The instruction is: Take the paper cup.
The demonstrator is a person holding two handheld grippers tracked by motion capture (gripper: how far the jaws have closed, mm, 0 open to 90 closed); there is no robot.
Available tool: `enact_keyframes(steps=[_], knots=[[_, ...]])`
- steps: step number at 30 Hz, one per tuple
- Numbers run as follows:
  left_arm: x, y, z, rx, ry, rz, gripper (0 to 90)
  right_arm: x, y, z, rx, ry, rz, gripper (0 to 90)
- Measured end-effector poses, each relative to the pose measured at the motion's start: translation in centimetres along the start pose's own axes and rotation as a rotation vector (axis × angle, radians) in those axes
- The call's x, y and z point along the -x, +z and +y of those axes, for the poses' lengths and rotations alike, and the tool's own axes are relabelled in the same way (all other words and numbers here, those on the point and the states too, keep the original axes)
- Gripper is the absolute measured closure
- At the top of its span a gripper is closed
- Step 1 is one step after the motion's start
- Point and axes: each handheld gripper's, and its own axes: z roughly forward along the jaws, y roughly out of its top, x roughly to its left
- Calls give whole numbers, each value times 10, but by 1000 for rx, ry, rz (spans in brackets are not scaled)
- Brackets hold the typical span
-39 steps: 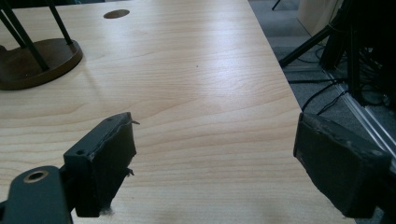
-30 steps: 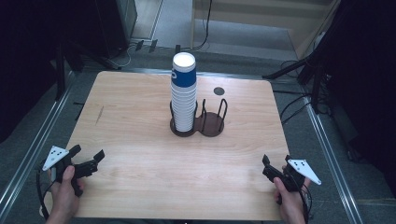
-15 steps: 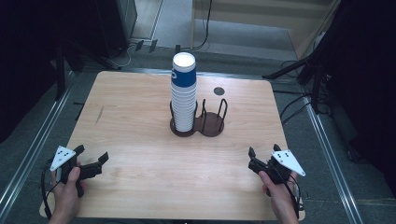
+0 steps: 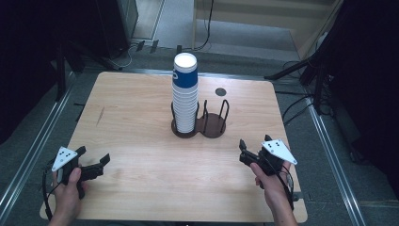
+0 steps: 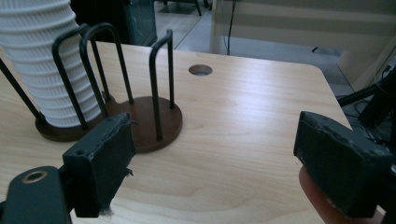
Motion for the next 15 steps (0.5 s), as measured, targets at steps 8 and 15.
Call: enact_keyframes(steps=[8,15], knots=[[0,0,0,-8,3,4,0,-12,4,19,29,-2,27,124],[-1,0,0,-8,-9,-5,0,-27,10,32,32,-17,53,133]])
